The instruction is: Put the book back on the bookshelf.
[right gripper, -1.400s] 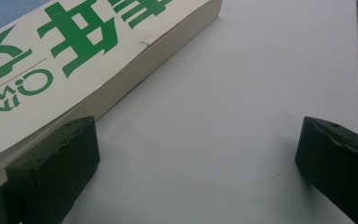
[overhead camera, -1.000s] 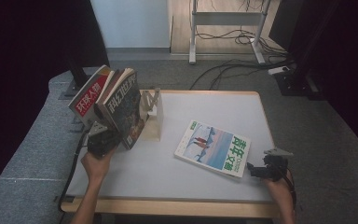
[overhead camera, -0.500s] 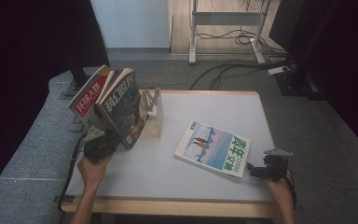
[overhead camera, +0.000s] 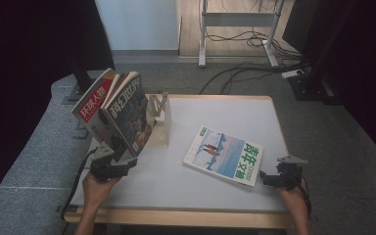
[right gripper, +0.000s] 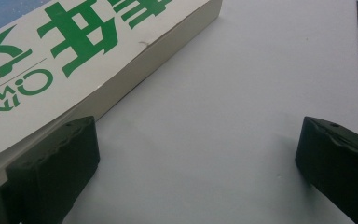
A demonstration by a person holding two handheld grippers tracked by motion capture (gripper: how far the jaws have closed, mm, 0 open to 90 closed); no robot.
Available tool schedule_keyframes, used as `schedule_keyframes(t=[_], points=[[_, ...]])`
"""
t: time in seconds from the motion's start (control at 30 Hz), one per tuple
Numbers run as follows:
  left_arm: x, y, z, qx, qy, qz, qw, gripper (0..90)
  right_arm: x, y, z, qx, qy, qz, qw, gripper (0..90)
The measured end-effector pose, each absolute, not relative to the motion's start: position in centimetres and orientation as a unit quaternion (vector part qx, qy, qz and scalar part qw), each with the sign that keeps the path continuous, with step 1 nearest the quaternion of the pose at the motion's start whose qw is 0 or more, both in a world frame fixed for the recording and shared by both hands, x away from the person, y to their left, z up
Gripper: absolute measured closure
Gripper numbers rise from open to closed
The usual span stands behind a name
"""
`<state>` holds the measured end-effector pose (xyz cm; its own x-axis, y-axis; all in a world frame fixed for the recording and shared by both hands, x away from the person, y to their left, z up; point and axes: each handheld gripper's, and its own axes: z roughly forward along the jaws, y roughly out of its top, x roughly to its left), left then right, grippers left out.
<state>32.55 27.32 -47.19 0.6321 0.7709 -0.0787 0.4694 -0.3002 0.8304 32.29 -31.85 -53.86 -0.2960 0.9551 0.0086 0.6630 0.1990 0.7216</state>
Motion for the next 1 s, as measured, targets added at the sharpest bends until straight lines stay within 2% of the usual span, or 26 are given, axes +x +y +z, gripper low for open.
schedule_keyframes(t=[0.03,0.2,0.3,0.43,0.77,1.0], points=[[32.5,27.1,-47.4,0.791,0.391,0.165,0.441,17.6,32.3,-31.8,-53.9,0.547,0.74,0.318,0.23,0.0],[32.5,25.8,-48.5,0.807,0.38,0.149,0.427,11.8,32.3,-31.8,-53.9,0.547,0.739,0.318,0.23,0.0],[32.5,25.0,-49.4,0.82,0.367,0.144,0.415,3.3,32.3,-31.8,-53.9,0.547,0.739,0.318,0.23,0.0],[32.5,24.1,-50.5,0.834,0.354,0.136,0.4,0.1,32.3,-31.8,-53.9,0.547,0.74,0.318,0.23,0.0],[32.8,22.8,-52.4,0.857,0.34,0.132,0.364,0.0,32.3,-31.8,-53.9,0.547,0.74,0.318,0.23,0.0],[33.2,22.7,-52.3,0.847,0.345,0.115,0.388,2.7,32.3,-31.8,-53.8,0.547,0.74,0.318,0.23,0.0]])
